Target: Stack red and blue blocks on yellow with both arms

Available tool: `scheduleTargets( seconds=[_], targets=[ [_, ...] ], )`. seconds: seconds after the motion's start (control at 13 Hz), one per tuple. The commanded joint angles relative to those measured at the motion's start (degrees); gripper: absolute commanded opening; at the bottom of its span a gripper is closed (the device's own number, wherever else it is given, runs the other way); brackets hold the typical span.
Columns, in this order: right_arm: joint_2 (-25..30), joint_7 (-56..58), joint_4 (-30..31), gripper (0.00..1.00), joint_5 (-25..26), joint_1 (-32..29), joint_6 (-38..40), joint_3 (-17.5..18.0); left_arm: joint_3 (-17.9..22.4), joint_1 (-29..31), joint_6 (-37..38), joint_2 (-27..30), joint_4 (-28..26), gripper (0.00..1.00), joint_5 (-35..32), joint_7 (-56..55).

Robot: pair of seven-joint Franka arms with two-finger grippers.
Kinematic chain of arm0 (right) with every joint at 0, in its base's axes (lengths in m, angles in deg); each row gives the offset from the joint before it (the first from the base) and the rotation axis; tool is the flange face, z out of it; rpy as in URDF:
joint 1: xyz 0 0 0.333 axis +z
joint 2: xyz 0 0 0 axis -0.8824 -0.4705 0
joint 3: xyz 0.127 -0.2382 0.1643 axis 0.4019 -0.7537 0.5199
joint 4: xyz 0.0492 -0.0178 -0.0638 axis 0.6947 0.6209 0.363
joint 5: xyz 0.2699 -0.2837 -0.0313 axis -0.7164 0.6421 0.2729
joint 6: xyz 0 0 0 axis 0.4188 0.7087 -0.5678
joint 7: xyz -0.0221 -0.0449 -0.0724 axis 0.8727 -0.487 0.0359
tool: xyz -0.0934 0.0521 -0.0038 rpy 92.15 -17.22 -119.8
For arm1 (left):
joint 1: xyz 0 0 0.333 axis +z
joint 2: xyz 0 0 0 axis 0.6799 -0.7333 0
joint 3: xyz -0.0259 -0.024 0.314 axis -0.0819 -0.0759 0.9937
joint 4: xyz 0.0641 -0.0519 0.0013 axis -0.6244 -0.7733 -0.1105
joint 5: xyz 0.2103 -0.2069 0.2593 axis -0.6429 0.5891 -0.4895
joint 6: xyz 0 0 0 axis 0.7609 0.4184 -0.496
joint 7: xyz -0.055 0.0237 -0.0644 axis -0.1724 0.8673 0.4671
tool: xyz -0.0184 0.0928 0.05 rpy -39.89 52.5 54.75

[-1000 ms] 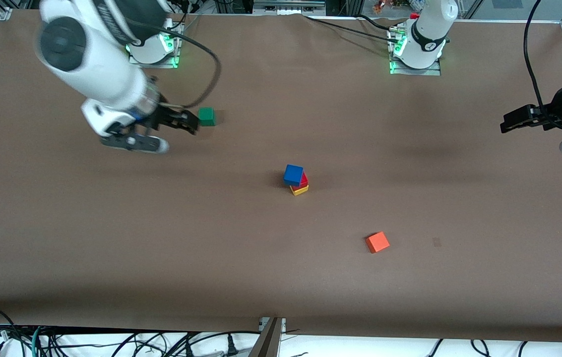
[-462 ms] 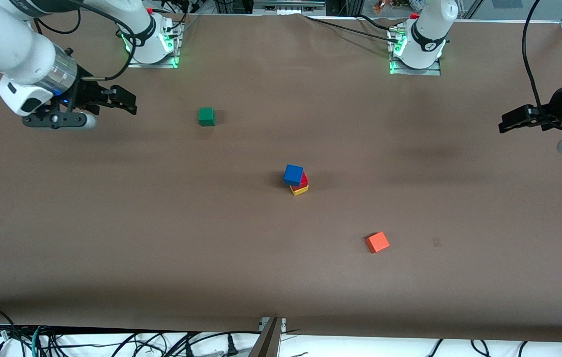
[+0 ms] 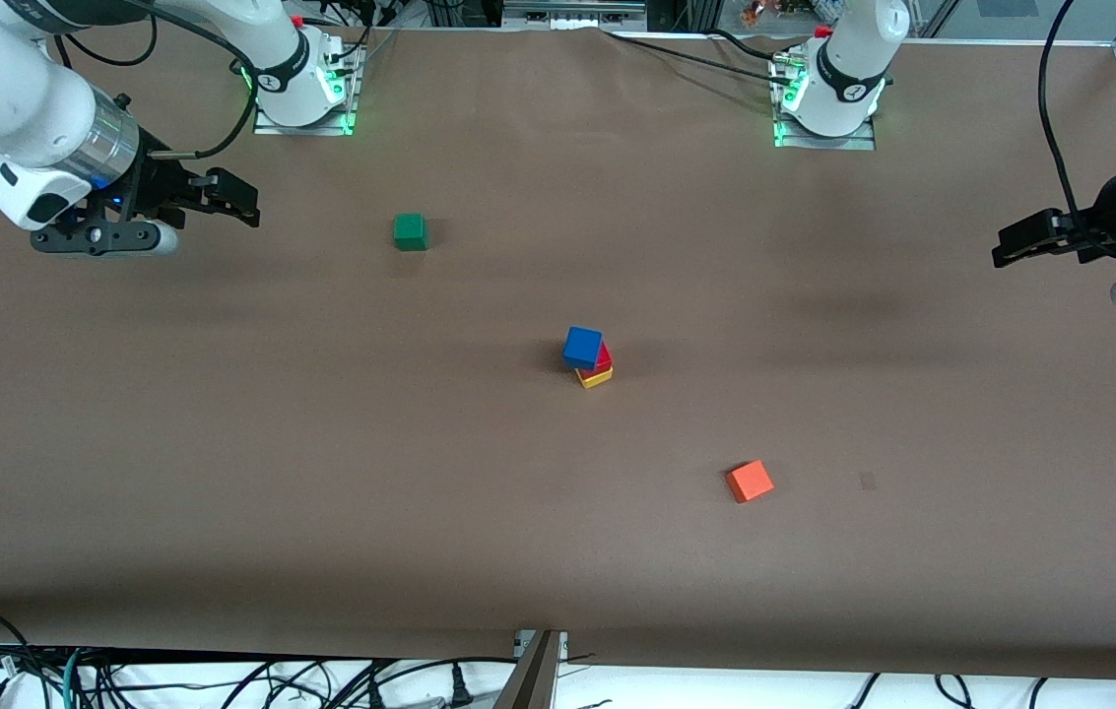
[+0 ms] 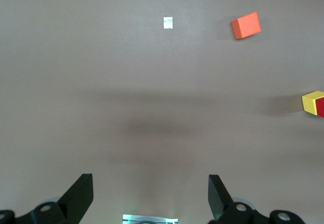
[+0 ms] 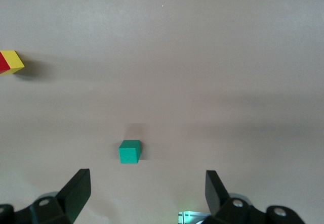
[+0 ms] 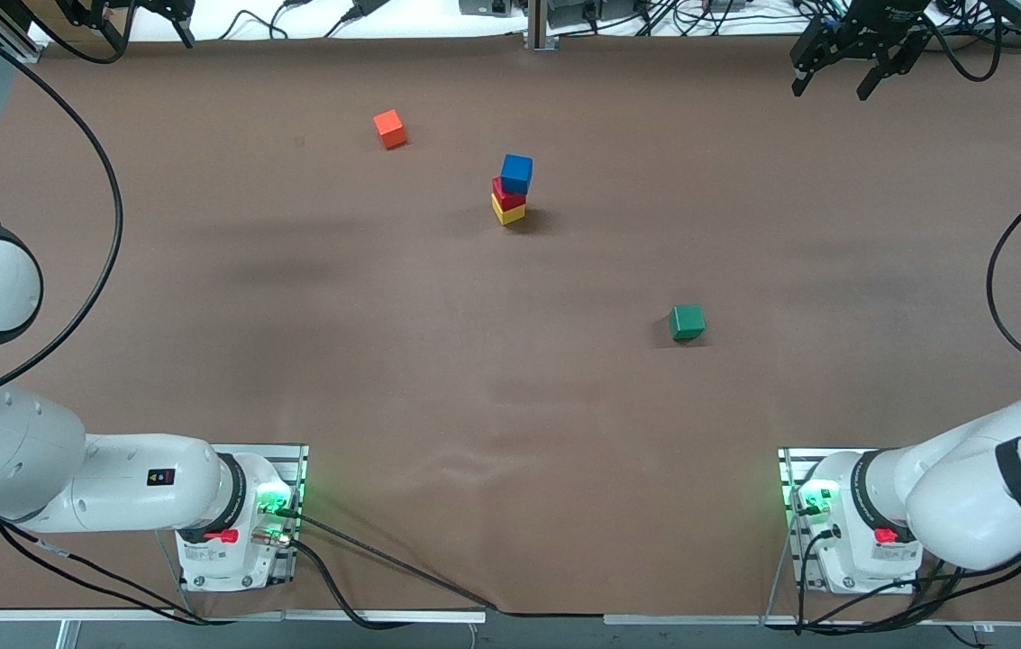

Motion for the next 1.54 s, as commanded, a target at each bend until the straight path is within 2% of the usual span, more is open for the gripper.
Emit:
scheduleTargets(
  seconds=[0.0,0.08,0.31,0.38,0.62,1.08,1.46],
  targets=[
    [1.2,2.1,1.0,1.00,1.4,-13.5,0.7,13.4,0.3,-0.2,0.5,-1.1,2.1,1.00,1.6,-1.0],
    [1.3,3.4,0.9,1.00,2.0,-16.4,0.7,15.7,0.2,-0.2,0.5,-1.1,2.1,1.00,1.6,-2.1],
    [2.5,6.0,0.9,1.00,2.4,-29.3,1.3,28.2,0.2,-0.1,0.5,-1.1,2.1,1.00,1.6,-2.5],
    [2.9,6.0,0.9,1.00,3.5,-29.8,1.1,29.3,0.2,-0.1,0.5,-1.1,2.1,1.00,1.6,-2.3],
    [1.9,6.0,0.1,1.00,4.4,-29.8,0.3,29.3,0.2,0.0,0.5,-1.1,2.1,1.00,1.5,-1.9],
    [-2.8,6.2,-6.1,1.00,5.7,-29.9,0.8,29.2,0.2,0.0,0.5,-1.1,2.1,1.00,1.5,-1.8],
    [-3.0,4.5,-6.9,1.00,5.5,-29.8,0.0,29.2,0.2,0.0,0.5,-1.1,2.2,1.00,1.5,-1.8]
  ],
)
